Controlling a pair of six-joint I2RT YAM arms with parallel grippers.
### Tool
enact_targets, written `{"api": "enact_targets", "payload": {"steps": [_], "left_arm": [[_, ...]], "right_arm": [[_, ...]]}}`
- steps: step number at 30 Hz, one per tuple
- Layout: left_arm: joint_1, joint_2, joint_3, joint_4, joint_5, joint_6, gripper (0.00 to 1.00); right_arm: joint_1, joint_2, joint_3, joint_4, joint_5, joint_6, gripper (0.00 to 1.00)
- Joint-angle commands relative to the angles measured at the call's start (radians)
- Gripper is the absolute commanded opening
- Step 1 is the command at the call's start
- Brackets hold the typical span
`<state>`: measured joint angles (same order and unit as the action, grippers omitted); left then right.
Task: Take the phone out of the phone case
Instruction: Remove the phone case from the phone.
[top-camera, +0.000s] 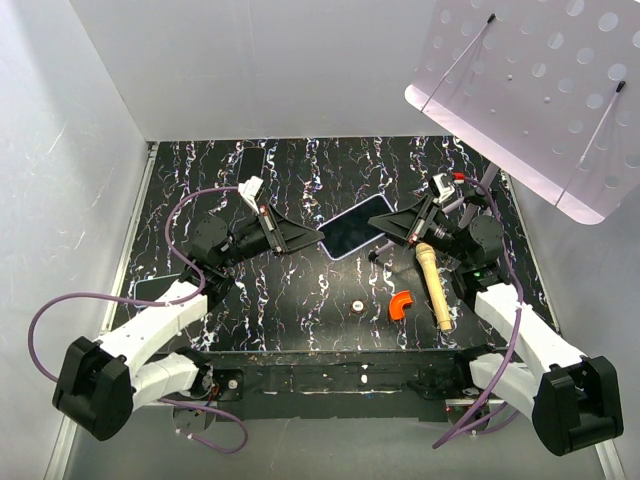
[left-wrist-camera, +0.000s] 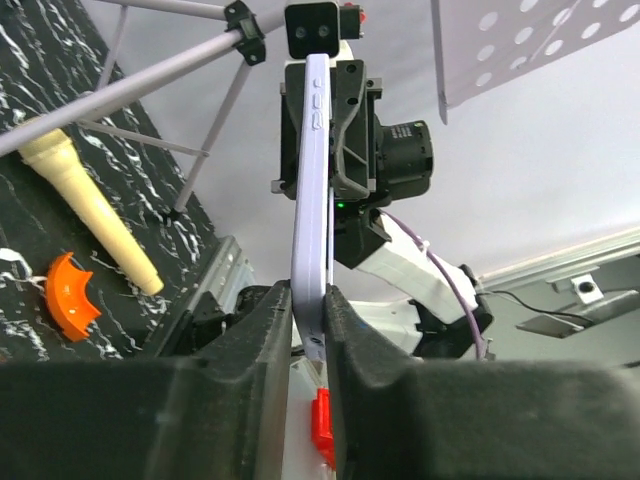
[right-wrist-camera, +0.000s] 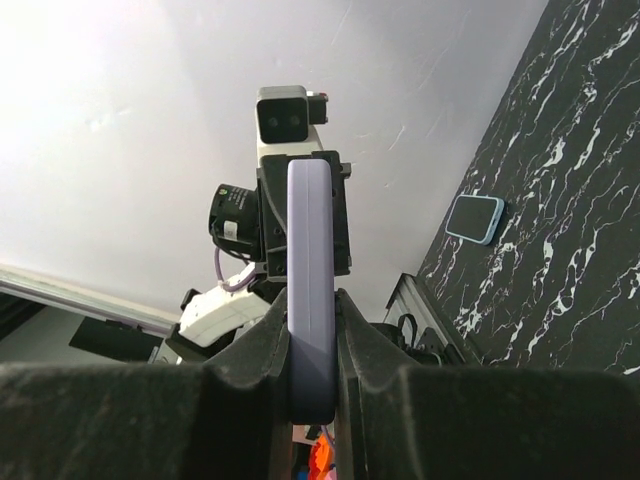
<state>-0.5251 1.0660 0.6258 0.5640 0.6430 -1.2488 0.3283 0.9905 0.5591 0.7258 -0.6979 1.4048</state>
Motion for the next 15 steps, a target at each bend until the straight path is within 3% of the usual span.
{"api": "enact_targets", "payload": {"steps": [1,5,10,15], "left_arm": [[0.010,0.000,-0.006,0.186,0.053,-0.032,0.03],[0.010,0.038,-0.020,0.386,0.098,-0.083,0.00],[0.011,0.231,0.044,0.935,0.243,-0.337,0.00],[0.005,0.269,0.103,0.978,0.319,-0.348,0.00]], "right_arm": [[-0.008,-0.007,0.033,0.119,-0.075,0.017,0.01],[-0.011,-0.001,0.033,0.144,-0.101,0.029,0.01],[-0.015,0.008,0.033,0.193,-0.126,0.056,0.01],[-0.018,0.022,0.030,0.248,-0.132,0.091,0.01]]}}
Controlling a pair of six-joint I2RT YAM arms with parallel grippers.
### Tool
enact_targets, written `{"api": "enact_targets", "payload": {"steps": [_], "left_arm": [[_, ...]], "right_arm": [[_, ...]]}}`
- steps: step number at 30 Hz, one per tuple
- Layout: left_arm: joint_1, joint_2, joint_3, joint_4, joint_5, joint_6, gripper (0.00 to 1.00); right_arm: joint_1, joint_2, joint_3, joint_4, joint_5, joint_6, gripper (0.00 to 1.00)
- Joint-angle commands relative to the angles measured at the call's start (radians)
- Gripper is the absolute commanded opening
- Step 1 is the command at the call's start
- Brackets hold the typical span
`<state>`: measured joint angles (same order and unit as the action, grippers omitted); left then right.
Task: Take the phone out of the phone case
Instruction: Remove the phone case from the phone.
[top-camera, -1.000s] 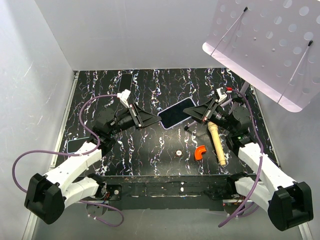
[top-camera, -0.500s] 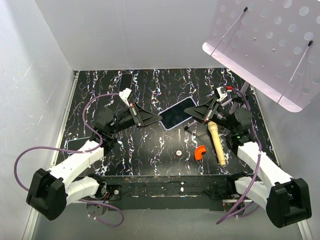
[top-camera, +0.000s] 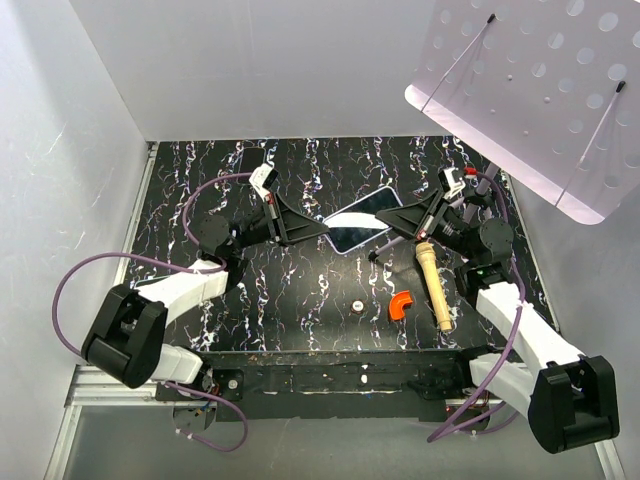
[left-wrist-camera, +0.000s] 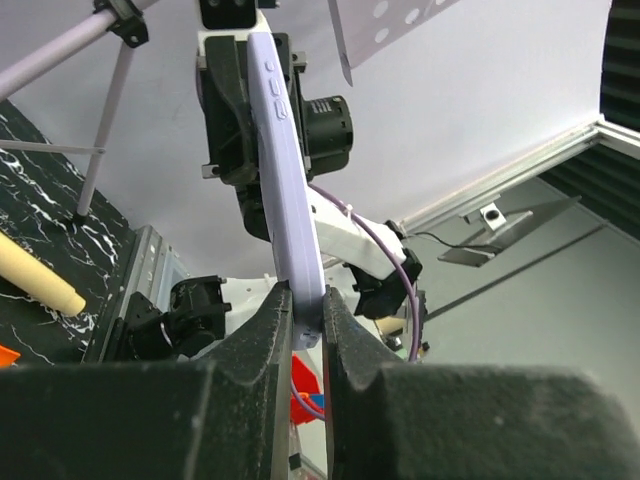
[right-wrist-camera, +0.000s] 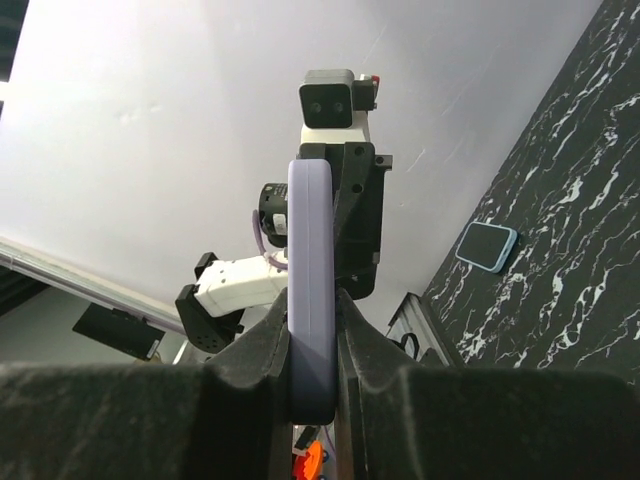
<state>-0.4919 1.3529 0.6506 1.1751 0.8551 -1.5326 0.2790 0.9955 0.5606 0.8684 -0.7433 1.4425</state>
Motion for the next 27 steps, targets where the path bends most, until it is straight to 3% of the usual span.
{"api": "enact_targets", "payload": {"steps": [1,8,21,27], "left_arm": [[-0.028,-0.021,0.083,0.368,0.113,-0.057,0.00],[-0.028,-0.046,0.115,0.368,0.111,-0.061,0.00],[-0.039,-0.040,0.119,0.370,-0.096,-0.147,0.00],[-0.080,-0.002,0.146,0.368,-0.163,-0.176,0.00]], "right_arm": [[0.031,0.022,0.025,0.142,-0.090,0.074,0.01],[0.031,0.049,0.039,0.314,-0.097,0.203,0.01],[0.034,0.129,0.120,0.708,0.044,0.588,0.01],[0.048,0.132,0.163,0.710,0.064,0.599,0.01]]}}
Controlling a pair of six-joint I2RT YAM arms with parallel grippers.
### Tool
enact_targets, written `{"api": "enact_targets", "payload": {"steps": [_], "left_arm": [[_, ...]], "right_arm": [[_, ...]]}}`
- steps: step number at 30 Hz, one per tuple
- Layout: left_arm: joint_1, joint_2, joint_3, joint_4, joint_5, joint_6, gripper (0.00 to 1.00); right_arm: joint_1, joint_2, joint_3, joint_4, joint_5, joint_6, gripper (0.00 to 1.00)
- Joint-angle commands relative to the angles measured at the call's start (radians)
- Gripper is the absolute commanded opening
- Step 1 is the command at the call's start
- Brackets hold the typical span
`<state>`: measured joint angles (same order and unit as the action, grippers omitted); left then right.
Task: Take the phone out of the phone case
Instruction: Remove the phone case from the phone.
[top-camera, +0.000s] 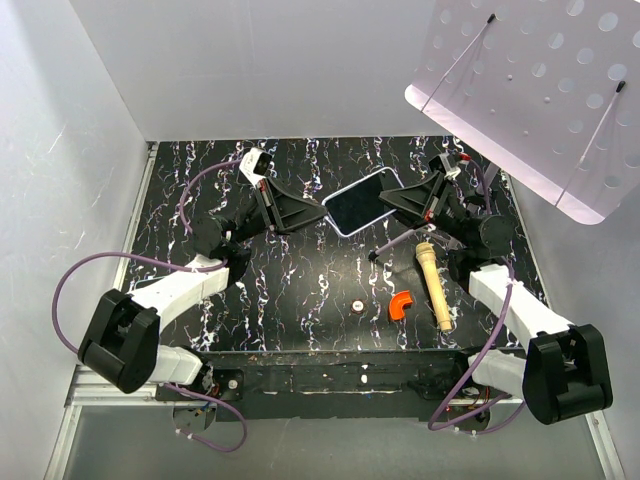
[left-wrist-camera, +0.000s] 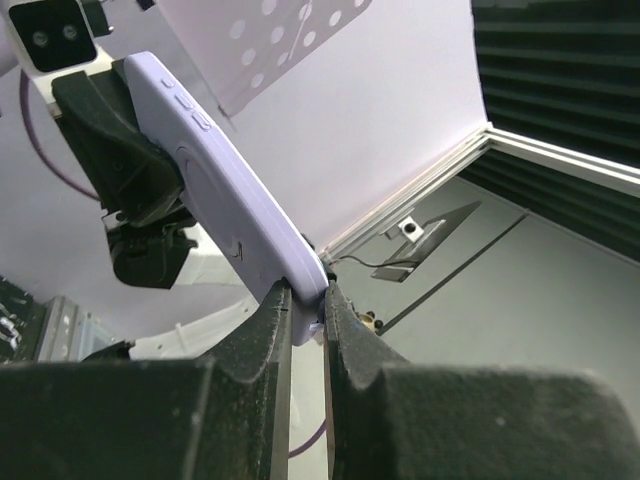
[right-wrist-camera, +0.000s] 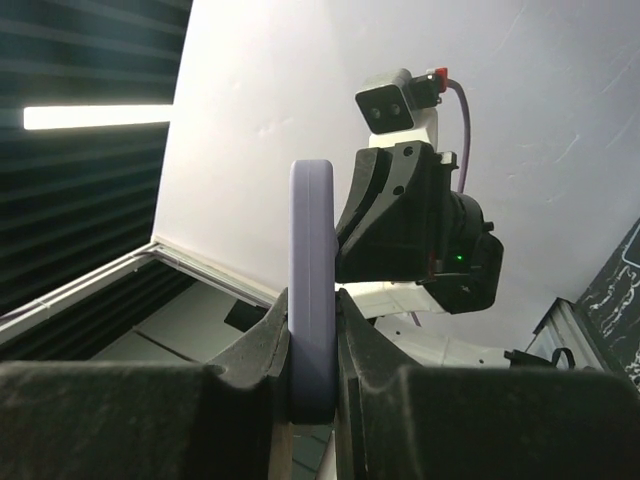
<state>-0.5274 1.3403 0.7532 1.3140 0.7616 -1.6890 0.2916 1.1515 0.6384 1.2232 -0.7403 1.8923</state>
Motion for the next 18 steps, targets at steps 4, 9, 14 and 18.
{"api": "enact_targets", "payload": {"steps": [4,9,14,18], "left_arm": [[-0.078,0.026,0.026,0.228,-0.139,-0.024,0.00],[-0.105,0.019,-0.035,0.228,-0.249,-0.041,0.00],[-0.118,0.046,-0.064,0.226,-0.311,-0.107,0.00],[-0.134,0.036,-0.100,0.153,-0.324,-0.110,0.00]], "right_arm": [[0.041,-0.019,0.087,0.378,0.084,0.140,0.01],[0.046,-0.035,0.067,0.381,0.120,0.103,0.01],[0.058,-0.029,0.083,0.380,0.114,0.087,0.01],[0.057,-0.042,0.046,0.378,0.156,0.070,0.01]]}}
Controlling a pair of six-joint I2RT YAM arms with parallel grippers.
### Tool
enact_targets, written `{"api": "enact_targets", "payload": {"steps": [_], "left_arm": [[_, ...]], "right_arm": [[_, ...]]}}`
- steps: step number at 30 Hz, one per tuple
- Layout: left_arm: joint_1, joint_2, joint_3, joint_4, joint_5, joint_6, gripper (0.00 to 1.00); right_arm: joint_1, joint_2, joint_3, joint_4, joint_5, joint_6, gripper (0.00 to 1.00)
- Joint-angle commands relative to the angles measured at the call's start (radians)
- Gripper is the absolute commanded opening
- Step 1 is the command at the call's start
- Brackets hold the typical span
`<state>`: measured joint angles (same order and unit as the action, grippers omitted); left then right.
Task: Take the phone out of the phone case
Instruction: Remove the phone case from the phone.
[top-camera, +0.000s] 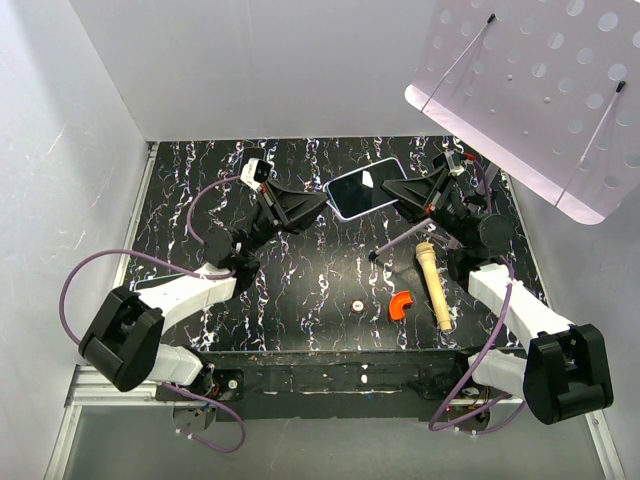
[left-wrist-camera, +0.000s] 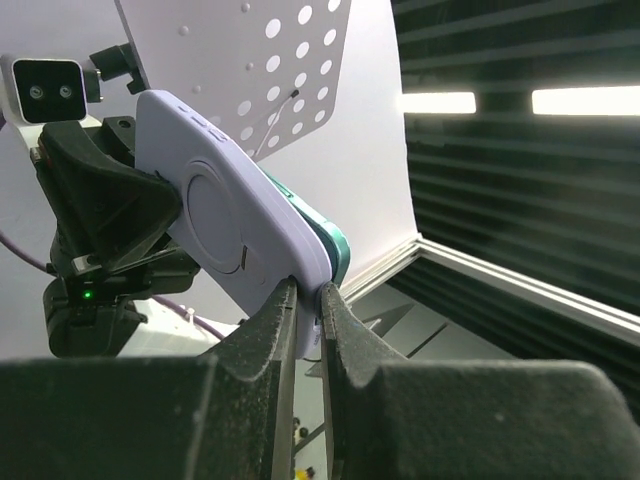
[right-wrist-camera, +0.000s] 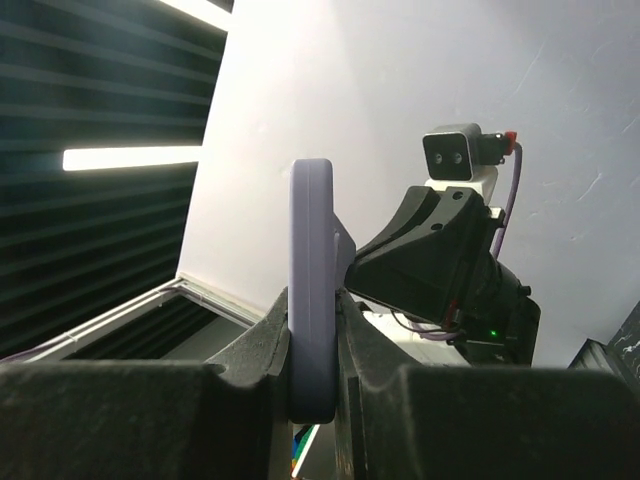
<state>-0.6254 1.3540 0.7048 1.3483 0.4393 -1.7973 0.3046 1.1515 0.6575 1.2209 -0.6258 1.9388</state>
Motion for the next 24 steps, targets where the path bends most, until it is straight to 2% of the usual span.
{"api": "enact_targets", "payload": {"steps": [1,6,8,10,14,16,19,21,24], "left_arm": [[-0.045,0.007,-0.062,0.080,-0.010,0.007,0.00],[-0.085,-0.149,-0.122,-0.275,-0.039,0.140,0.00],[-0.089,-0.237,-0.096,-0.540,-0.030,0.235,0.00],[-0.092,-0.306,-0.074,-0.725,-0.039,0.323,0.00],[-0.092,-0.387,-0.067,-0.905,-0.045,0.386,0.29],[-0.094,-0.412,-0.079,-0.923,-0.050,0.409,0.46],[-0.096,-0.441,-0.122,-0.858,-0.034,0.438,0.69],[-0.100,-0.461,-0.136,-0.833,-0.028,0.473,0.77],[-0.109,-0.472,-0.145,-0.811,-0.008,0.529,0.82]], "right_arm": [[0.048,-0.048,0.018,0.379,0.054,0.011,0.01],[0.062,-0.087,-0.051,0.364,0.162,-0.086,0.01],[0.065,-0.130,-0.065,0.281,0.170,-0.173,0.01],[0.067,-0.179,-0.055,0.148,0.152,-0.259,0.01],[0.068,-0.249,-0.029,-0.094,0.135,-0.379,0.01],[0.067,-0.283,-0.018,-0.202,0.146,-0.434,0.01],[0.068,-0.323,-0.013,-0.339,0.176,-0.492,0.01],[0.068,-0.334,-0.013,-0.377,0.193,-0.508,0.01],[0.068,-0.334,-0.006,-0.417,0.199,-0.514,0.01]]}}
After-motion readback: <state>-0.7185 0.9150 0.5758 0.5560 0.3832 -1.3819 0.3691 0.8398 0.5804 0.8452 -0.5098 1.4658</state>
